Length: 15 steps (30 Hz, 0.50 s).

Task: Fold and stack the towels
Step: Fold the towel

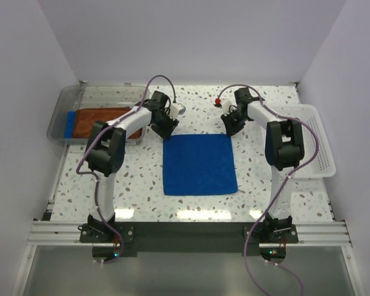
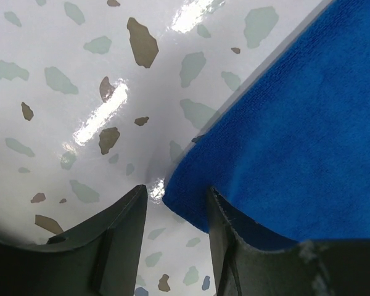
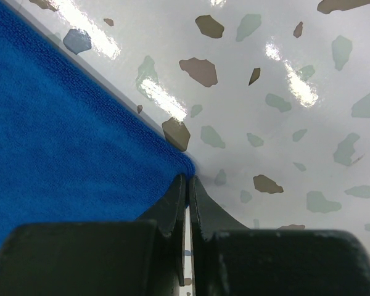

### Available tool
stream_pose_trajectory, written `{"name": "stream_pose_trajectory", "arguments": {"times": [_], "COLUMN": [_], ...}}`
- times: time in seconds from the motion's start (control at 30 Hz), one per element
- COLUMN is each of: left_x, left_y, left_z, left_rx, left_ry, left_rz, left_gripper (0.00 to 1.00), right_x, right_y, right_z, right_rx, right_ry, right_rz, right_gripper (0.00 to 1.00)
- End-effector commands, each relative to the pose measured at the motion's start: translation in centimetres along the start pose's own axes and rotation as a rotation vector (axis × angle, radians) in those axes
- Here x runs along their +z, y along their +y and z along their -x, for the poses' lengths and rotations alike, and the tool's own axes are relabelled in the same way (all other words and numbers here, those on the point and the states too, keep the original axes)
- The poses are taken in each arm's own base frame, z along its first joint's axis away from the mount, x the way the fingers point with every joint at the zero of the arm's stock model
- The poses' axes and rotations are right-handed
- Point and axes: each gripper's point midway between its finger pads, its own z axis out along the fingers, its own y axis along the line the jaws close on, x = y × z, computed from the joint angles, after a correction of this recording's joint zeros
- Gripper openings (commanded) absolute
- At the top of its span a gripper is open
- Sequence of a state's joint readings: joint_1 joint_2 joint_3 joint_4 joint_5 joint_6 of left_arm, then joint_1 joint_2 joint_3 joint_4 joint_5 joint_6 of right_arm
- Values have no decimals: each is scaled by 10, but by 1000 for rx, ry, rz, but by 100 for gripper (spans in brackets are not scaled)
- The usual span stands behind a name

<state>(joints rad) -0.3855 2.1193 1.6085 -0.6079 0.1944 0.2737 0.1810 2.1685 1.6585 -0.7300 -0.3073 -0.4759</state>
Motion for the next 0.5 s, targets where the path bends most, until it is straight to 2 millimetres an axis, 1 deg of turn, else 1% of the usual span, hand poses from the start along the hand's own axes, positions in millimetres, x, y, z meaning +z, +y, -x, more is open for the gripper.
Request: {"name": "stream_pose_trajectory", "arguments": {"times": [0.0, 0.07, 0.2, 0.37, 0.47], "left_x": [5, 6, 12, 19, 25], "left_y": [9, 12, 12, 9, 9], "left_z": [-3, -4, -7, -10, -15], "left_rx": [13, 10, 7, 4, -1], "left_ry": [14, 17, 27, 35, 54], "left_rz": [42, 56, 49, 27, 26], "left_gripper": [46, 44, 39, 37, 38], "right_x": [4, 4, 5, 5, 7], "right_y": [3, 2, 2, 2, 2], "right_z": [-12, -13, -13, -14, -15], "right_rx": [-1, -1, -5, -10, -15], "right_ry": [33, 35, 39, 38, 45], "right_rz": [19, 15, 12, 15, 16], "right_gripper": [0, 0, 0, 0, 0]}}
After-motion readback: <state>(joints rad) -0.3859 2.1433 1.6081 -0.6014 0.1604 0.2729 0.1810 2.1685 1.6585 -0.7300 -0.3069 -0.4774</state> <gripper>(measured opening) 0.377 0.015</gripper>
